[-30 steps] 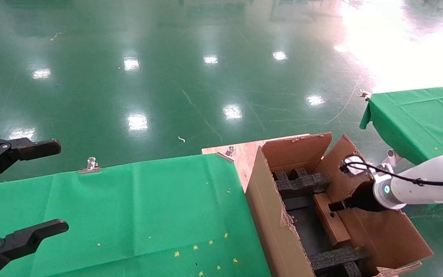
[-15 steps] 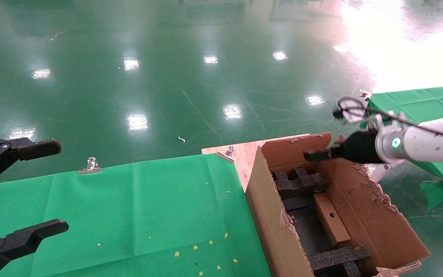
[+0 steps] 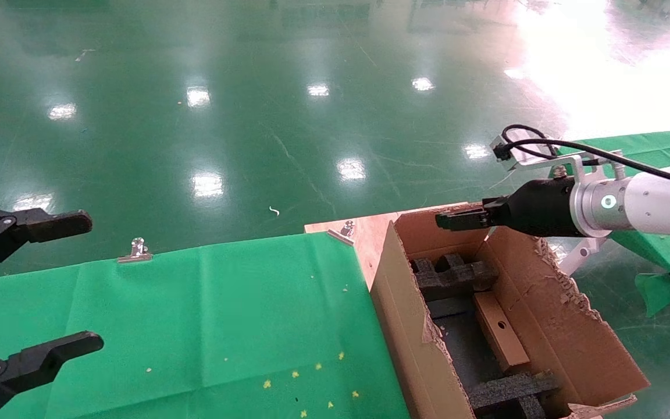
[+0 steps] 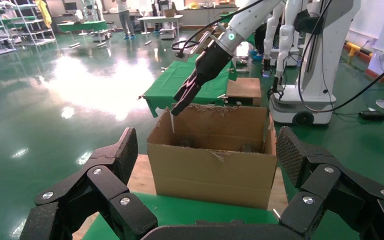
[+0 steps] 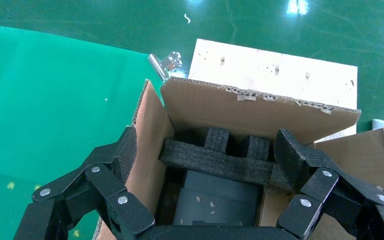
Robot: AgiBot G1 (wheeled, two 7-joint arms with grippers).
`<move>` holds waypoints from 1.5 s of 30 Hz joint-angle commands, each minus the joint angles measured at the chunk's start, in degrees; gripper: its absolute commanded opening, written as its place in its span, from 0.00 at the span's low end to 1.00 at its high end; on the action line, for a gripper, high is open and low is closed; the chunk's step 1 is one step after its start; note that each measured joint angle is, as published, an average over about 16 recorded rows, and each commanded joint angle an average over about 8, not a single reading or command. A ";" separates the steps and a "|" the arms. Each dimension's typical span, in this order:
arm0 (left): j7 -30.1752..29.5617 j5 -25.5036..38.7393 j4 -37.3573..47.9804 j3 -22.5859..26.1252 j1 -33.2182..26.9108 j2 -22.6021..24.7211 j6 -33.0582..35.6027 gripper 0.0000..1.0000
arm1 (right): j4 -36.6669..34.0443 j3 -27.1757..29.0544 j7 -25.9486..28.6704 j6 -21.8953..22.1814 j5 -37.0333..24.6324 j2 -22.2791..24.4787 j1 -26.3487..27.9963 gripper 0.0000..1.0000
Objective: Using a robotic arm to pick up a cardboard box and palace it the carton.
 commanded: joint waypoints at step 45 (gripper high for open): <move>0.00 -0.01 0.01 0.01 0.00 0.00 0.00 1.00 | -0.18 59.50 -49.85 -33.62 27.69 -8.07 -37.83 1.00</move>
